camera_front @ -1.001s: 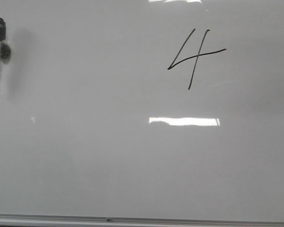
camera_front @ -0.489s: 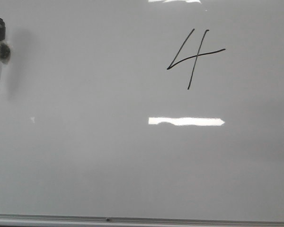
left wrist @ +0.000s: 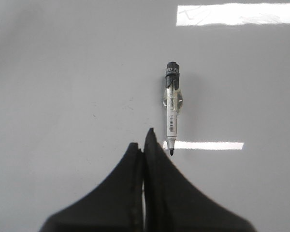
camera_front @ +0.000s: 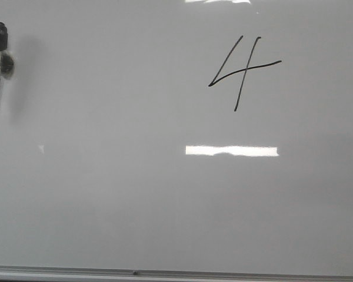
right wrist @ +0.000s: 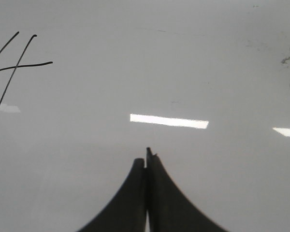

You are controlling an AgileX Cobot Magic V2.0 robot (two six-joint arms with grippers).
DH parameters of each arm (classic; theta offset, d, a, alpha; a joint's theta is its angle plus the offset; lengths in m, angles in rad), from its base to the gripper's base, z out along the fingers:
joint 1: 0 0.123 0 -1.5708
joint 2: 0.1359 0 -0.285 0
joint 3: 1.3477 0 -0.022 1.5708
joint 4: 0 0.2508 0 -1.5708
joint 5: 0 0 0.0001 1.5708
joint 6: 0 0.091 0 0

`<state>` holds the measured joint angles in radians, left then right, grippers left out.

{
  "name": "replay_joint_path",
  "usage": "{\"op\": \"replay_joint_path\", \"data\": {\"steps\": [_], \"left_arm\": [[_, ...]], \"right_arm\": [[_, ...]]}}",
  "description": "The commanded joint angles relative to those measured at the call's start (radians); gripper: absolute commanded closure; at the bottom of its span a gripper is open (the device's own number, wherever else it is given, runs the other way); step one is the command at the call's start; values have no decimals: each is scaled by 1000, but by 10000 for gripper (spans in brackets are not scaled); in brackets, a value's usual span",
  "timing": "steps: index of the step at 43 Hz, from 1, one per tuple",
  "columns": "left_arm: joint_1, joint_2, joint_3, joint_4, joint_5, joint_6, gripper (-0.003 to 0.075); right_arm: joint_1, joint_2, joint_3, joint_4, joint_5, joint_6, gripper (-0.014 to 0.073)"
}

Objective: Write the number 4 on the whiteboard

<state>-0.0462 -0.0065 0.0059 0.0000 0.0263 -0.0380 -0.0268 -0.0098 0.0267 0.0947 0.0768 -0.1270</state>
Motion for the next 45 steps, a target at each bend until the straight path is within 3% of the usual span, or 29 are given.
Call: {"op": "replay_joint_path", "data": {"steps": [1,7,45], "left_arm": [[-8,-15,7,0,-85,0,741],[-8,-15,7,0,-85,0,741],[-8,-15,7,0,-85,0,741]], "right_arm": [[-5,-19,-15,-5,-91,-12,662],[-5,-21,-15,-12,-113,52,662],[-5,-20,-15,-14,-118,53,662]]}}
